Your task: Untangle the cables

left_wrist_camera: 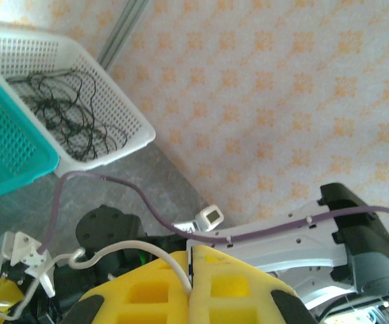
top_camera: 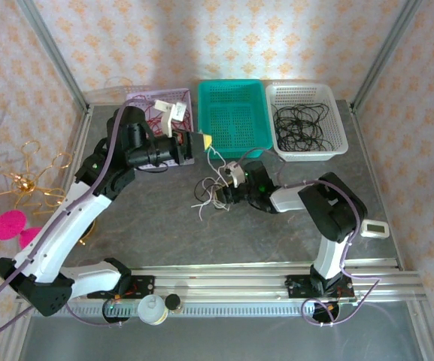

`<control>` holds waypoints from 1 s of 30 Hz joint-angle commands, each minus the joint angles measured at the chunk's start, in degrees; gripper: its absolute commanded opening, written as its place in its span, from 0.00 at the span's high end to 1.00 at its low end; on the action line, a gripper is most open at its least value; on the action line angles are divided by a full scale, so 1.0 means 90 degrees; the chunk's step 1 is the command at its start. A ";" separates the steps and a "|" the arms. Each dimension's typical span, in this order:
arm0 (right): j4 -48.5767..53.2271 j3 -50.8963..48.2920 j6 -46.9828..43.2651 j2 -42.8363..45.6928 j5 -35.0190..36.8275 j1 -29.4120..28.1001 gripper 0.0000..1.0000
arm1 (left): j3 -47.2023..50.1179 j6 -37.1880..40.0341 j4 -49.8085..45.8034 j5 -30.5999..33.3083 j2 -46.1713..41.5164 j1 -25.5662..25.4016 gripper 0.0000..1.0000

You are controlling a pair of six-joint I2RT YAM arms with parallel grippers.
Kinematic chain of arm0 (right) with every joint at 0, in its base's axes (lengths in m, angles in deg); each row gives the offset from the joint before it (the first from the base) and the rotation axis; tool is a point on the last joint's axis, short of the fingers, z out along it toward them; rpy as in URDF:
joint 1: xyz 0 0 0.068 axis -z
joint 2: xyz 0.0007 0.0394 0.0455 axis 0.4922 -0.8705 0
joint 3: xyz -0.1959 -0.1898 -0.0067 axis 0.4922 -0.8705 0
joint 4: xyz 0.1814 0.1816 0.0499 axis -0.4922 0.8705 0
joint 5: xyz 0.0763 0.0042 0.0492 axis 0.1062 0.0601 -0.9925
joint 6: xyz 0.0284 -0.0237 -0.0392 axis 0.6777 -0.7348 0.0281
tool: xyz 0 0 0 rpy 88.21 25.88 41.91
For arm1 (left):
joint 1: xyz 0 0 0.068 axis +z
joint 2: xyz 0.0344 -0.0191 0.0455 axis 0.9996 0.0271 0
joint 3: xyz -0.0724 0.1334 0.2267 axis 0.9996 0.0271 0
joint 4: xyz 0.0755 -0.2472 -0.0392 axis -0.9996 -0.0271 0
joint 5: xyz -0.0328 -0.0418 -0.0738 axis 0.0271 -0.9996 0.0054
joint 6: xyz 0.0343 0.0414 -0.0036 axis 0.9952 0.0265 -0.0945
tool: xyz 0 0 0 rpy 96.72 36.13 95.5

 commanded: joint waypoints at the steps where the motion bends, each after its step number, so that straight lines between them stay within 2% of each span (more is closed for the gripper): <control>1: -0.0070 -0.0139 0.0133 0.0135 0.0262 0.0032 0.55 | -0.0546 -0.0152 0.0473 0.0141 0.0062 -0.0039 1.00; 14: -0.0181 -0.0290 0.0285 -0.0095 0.0460 0.0037 0.56 | -0.1596 -0.0614 0.1195 0.0310 0.0184 -0.0035 1.00; 24: -0.0329 -0.0487 0.0414 -0.0273 0.0498 0.0041 0.56 | -0.3019 -0.0259 0.0950 0.0795 0.0631 -0.0032 1.00; 30: -0.0086 -0.0312 0.0333 0.0004 0.0553 0.0034 0.55 | -0.3282 -0.0134 0.1072 0.0900 0.0909 -0.0033 1.00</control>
